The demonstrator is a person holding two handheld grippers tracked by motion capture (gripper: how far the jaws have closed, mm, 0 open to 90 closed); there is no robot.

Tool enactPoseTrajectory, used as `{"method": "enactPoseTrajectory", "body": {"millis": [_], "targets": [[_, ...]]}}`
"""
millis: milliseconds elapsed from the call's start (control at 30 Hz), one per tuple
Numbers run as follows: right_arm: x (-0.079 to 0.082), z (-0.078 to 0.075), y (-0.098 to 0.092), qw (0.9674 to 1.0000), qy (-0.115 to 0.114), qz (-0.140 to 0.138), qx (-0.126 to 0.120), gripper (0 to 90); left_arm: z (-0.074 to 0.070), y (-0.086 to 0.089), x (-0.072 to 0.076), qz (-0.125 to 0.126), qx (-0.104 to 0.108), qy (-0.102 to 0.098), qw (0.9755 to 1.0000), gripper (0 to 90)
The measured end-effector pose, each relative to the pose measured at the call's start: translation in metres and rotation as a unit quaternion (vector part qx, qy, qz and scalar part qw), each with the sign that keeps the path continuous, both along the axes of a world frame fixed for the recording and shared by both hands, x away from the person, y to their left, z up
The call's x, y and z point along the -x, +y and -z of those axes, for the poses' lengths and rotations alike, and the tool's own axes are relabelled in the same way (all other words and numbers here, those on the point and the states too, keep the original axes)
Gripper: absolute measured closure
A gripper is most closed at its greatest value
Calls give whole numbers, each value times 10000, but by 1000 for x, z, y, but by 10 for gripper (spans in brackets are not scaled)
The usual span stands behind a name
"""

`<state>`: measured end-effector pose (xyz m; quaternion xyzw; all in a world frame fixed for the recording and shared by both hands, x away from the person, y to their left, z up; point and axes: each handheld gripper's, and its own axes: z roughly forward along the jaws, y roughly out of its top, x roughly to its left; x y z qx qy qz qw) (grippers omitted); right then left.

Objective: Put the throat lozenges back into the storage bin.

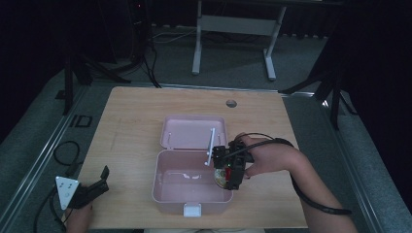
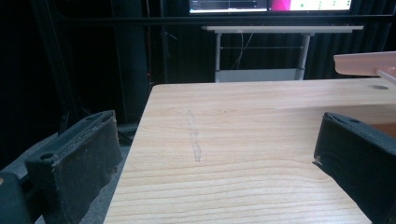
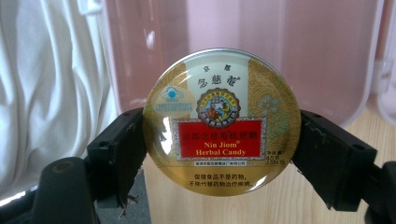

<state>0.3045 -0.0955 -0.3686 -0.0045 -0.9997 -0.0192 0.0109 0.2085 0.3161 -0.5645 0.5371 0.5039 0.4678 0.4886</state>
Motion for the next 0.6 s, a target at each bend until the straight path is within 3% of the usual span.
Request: {"method": "enactPoseTrajectory", "body": {"millis": [600], "targets": [[-13, 47, 22, 9995, 298, -34, -9, 207, 0, 0, 0, 9, 5, -1, 10000, 9]]}}
